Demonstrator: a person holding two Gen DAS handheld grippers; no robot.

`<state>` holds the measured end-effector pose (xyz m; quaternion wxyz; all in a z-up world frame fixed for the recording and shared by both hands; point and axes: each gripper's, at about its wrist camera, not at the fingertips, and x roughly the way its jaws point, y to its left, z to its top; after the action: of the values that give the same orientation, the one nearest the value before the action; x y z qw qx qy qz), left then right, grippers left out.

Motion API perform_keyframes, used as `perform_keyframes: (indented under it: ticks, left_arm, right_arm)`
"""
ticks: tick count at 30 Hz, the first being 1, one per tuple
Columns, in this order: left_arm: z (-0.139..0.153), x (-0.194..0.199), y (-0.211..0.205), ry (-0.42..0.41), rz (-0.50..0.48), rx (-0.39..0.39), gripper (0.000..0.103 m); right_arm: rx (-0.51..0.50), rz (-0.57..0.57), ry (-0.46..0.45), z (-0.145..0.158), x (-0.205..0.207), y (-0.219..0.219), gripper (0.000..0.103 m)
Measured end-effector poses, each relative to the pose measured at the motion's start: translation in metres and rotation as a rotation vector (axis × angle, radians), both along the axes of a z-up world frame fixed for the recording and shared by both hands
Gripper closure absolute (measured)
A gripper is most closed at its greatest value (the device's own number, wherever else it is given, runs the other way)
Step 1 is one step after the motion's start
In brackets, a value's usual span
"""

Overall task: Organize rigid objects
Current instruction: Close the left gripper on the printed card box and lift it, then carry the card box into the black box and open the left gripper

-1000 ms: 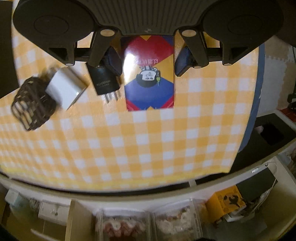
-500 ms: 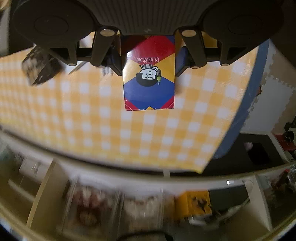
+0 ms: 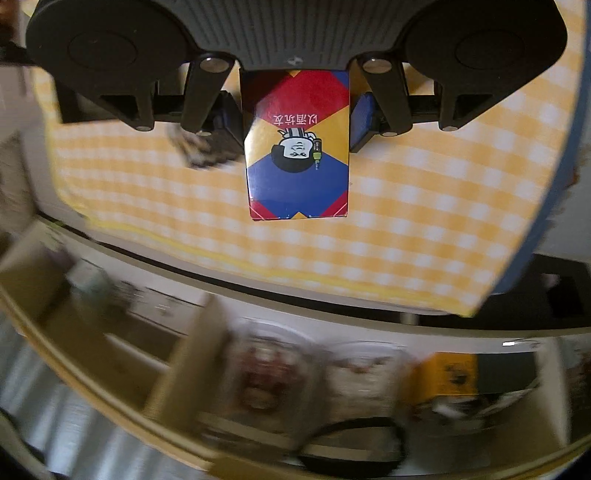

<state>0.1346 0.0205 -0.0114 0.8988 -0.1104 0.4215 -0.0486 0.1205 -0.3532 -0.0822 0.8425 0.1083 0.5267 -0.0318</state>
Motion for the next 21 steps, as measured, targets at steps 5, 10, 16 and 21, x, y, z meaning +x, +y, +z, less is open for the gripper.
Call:
perform_keyframes:
  ticks: [5, 10, 16, 21]
  left_arm:
    - [0.005, -0.018, -0.052, 0.017, -0.129, -0.072, 0.044]
    - [0.009, -0.037, -0.102, 0.019, -0.273, -0.062, 0.044]
    - [0.005, -0.052, -0.16, -0.005, -0.552, 0.072, 0.044]
    - [-0.016, -0.059, -0.194, -0.01, -0.834, 0.276, 0.044]
  right_arm:
    - [-0.002, 0.001, 0.0, 0.0, 0.001, 0.002, 0.097]
    - [-0.002, 0.003, -0.001, 0.001, 0.0, 0.001, 0.097]
    - [0.001, 0.005, -0.003, 0.002, 0.0, 0.0, 0.097]
    - [0.0, 0.006, -0.002, 0.003, 0.001, 0.004, 0.097]
